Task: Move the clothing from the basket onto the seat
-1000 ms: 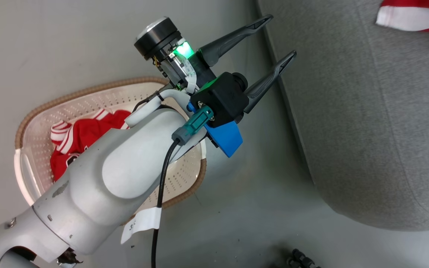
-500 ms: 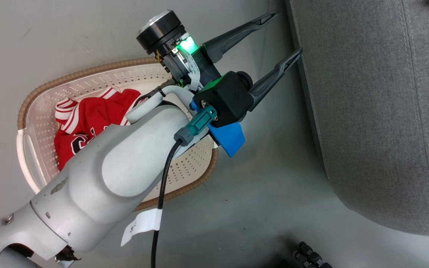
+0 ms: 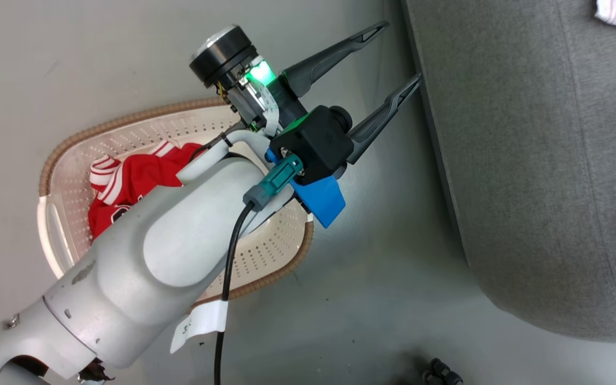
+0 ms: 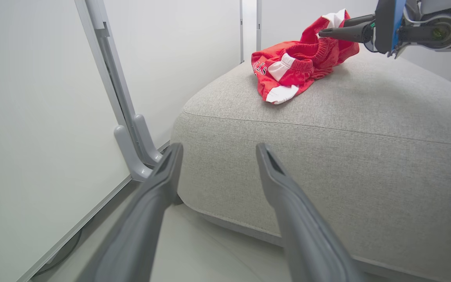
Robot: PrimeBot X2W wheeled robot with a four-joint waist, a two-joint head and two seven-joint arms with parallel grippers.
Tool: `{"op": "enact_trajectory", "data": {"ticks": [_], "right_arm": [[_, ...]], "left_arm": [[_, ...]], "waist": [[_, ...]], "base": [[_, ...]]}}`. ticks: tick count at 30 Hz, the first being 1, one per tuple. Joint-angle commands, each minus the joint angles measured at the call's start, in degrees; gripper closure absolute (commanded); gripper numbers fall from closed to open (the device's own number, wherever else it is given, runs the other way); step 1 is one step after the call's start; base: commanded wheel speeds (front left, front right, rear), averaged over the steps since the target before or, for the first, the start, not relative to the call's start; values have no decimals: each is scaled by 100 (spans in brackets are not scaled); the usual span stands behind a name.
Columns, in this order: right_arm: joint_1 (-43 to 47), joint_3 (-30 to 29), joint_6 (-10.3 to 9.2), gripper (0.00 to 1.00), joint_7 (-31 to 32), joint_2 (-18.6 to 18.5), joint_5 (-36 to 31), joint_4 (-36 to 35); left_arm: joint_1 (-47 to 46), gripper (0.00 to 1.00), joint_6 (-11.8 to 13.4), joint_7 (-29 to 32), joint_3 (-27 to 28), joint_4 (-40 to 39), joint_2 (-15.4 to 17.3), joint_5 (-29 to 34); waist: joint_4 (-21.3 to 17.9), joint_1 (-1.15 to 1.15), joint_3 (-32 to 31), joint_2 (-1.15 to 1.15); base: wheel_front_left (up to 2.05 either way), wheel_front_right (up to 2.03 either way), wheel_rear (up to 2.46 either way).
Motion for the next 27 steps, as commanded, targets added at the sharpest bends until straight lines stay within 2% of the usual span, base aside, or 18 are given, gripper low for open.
{"op": "enact_trajectory", "data": {"ticks": [1,8,13,19,27], "right_arm": [[237,-30,1,0,-4,66,-13,-122],[1288,-93,1,0,-3,264,-88,-683],[1811,4,1,0,-3,341,-191,-1240],[2054,686,1,0,-3,482,-223,-1969],[2207,1908,1,0,-2,609,-116,-2299]], "left_arm": [[94,0,52,-54,24,29,-11,-38],[483,0,160,-92,165,109,-97,-213],[893,0,258,-93,481,-25,-95,-313],[1491,0,390,-95,996,-164,-82,-388],[2340,0,585,-92,1937,-356,-40,-304]], "waist": [[-10,0,-202,0],[-44,0,-978,0],[-62,0,-1520,0],[47,0,-2180,0],[541,0,-2829,0]], "base": [[0,0,0],[0,0,0],[0,0,0],[0,0,0],[0,0,0]]}}
